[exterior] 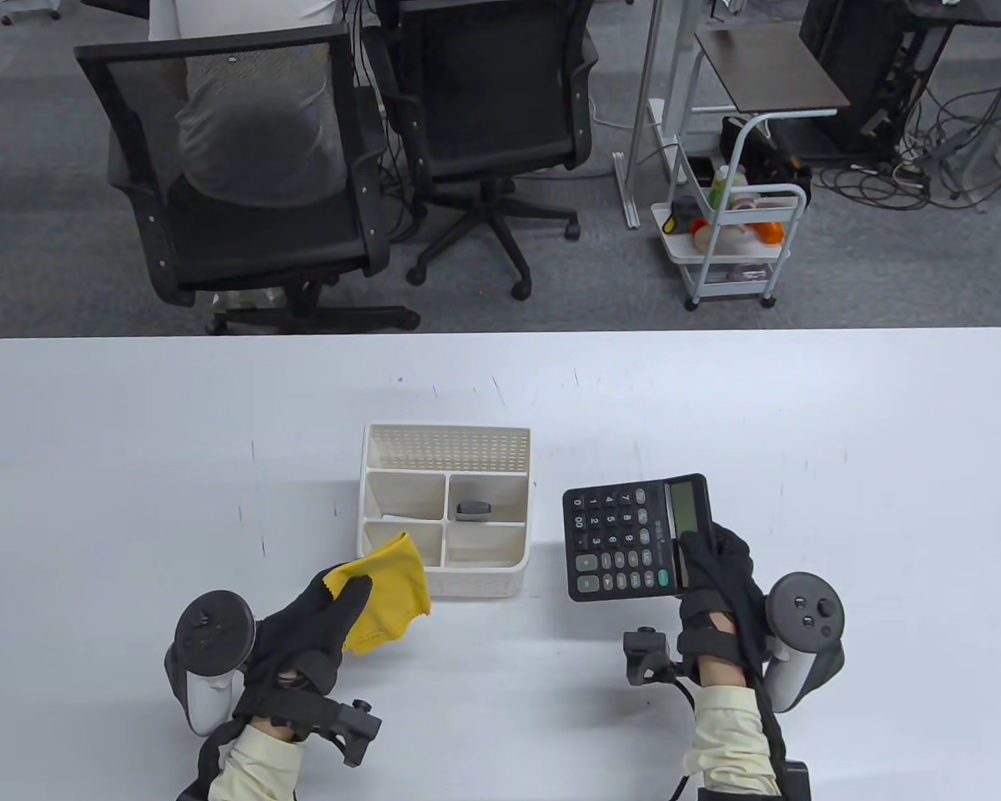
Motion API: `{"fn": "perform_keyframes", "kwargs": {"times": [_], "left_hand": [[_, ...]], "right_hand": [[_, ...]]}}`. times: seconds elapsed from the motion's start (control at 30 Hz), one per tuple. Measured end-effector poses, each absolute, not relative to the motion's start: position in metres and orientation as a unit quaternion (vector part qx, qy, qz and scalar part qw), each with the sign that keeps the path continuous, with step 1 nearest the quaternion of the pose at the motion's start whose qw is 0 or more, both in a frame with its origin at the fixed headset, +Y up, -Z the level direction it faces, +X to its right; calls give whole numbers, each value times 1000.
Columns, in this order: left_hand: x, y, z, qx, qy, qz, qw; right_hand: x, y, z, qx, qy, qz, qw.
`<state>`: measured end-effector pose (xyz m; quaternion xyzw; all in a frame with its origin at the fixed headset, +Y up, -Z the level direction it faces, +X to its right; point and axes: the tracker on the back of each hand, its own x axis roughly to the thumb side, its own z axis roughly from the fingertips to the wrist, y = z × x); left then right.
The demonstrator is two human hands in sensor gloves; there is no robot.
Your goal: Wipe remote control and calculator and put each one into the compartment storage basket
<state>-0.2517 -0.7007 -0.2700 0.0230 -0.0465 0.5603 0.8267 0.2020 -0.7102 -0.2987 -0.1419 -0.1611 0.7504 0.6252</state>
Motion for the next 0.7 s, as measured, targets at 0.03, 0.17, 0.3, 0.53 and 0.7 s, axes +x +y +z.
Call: {"fn": "perform_keyframes", "kwargs": {"times": [0.03, 0.17, 0.3, 0.53, 0.7], "left_hand": [[-253, -701, -270, 24, -43, 557, 829], [-258, -702, -272, 21, -23, 563, 826], [-266, -702, -271, 30, -1, 565, 824], [-276, -693, -266, 67, 2, 565, 822], [-267, -680, -259, 130, -31, 516, 846]], "right_hand": [[195, -704, -297, -118, -160, 742, 640], [160, -687, -291, -39, -132, 721, 679], [120, -679, -284, 19, -91, 727, 680], [60, -682, -281, 31, -53, 773, 632], [46, -686, -288, 3, -59, 778, 625]]}}
